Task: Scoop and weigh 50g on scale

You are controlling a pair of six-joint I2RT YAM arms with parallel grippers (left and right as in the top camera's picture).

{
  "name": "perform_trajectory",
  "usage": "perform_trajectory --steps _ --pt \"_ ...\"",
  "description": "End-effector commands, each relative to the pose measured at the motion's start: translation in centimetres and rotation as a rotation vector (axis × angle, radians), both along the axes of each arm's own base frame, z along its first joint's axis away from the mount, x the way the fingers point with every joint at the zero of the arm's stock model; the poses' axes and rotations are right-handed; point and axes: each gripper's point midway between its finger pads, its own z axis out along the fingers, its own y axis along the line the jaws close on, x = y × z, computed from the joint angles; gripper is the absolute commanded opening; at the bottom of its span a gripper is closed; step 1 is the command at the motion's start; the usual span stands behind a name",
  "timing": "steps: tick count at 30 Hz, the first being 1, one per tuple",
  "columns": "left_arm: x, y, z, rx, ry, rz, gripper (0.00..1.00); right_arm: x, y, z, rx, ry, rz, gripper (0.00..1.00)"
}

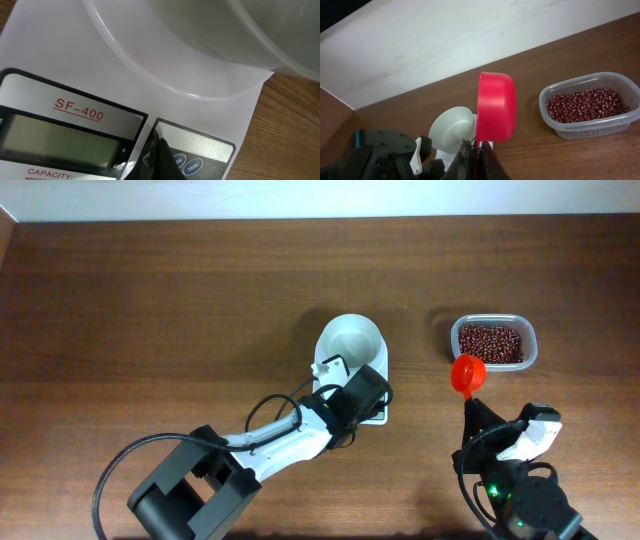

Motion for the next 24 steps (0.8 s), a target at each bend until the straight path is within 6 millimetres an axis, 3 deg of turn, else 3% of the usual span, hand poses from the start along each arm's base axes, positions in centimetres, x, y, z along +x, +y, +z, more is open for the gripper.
perform_trajectory --steps 1,12,19,24 --pt "-0.6 -0.2 -0.9 0.017 0.021 -0.031 0.00 -0.1 -0.3 1.2 0.014 -0.029 -0.007 0.04" --pt "-1.0 -0.6 -0.9 0.005 0.034 -0.045 0.00 -0.1 -0.3 1.2 0.014 -0.029 -0.008 0.04" --pt "-2.3 -1.1 -2.4 -0.009 0.107 -0.067 0.00 -0.1 -0.3 1.4 0.018 -0.035 -0.012 0.04" --pt "-2.2 -0.4 -2.5 0.019 0.104 -0.040 0.00 -0.1 -0.3 1.4 0.018 -0.035 -0.012 0.04"
